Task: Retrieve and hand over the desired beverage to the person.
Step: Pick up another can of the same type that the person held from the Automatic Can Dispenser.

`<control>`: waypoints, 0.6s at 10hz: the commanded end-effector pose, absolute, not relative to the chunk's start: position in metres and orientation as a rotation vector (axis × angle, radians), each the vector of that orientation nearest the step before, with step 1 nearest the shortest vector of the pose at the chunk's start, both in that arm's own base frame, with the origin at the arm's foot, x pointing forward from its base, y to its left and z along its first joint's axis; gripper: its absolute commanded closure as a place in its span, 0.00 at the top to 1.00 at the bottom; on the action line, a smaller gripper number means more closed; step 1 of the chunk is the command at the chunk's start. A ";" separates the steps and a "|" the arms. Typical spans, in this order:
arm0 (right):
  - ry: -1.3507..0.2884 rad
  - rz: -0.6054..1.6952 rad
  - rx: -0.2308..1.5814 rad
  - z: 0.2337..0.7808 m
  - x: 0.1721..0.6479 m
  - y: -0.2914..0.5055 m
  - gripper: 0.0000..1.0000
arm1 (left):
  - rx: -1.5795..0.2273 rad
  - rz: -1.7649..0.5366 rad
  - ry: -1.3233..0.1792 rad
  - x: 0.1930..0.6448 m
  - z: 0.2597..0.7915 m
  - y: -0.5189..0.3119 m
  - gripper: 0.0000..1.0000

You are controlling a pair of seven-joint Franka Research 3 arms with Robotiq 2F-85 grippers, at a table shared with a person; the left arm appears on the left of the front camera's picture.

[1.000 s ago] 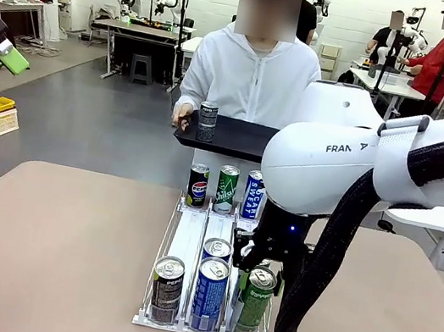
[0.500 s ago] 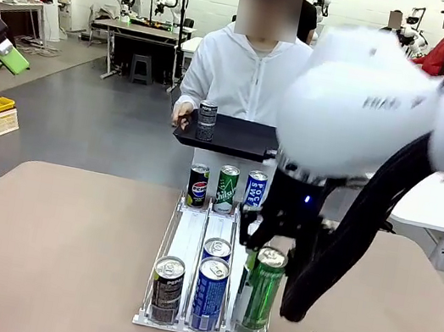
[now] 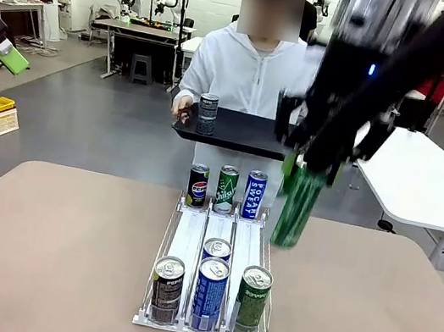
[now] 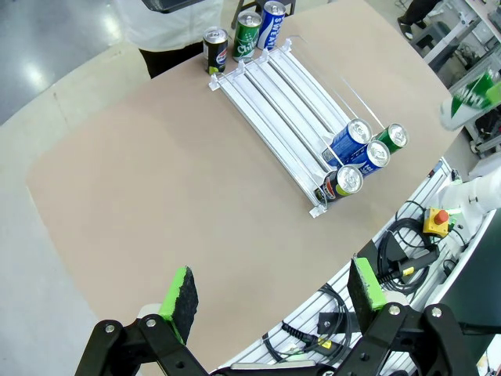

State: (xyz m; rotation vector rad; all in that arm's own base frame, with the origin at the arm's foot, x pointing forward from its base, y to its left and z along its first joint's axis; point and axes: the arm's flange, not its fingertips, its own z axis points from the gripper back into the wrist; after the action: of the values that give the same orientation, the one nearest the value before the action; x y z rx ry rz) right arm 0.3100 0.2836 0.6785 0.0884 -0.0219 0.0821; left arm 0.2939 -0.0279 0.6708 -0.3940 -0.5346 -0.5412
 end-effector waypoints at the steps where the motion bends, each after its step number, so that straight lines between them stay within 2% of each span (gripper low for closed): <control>1: -0.046 0.086 0.055 0.729 0.329 0.295 0.41 | -0.405 -0.537 -0.544 0.294 0.671 -0.030 1.00; 3: -0.044 0.070 0.065 0.753 0.345 0.292 0.41 | -0.405 -0.537 -0.544 0.294 0.671 -0.030 1.00; 6: -0.027 0.039 0.085 0.754 0.364 0.289 0.41 | -0.405 -0.537 -0.544 0.294 0.671 -0.030 1.00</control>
State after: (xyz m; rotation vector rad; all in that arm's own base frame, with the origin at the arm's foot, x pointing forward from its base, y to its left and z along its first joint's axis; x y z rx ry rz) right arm 0.3641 0.2841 0.7454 0.1052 -0.0322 0.0656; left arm 0.2939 -0.0279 0.6709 -0.3940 -0.5347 -0.5413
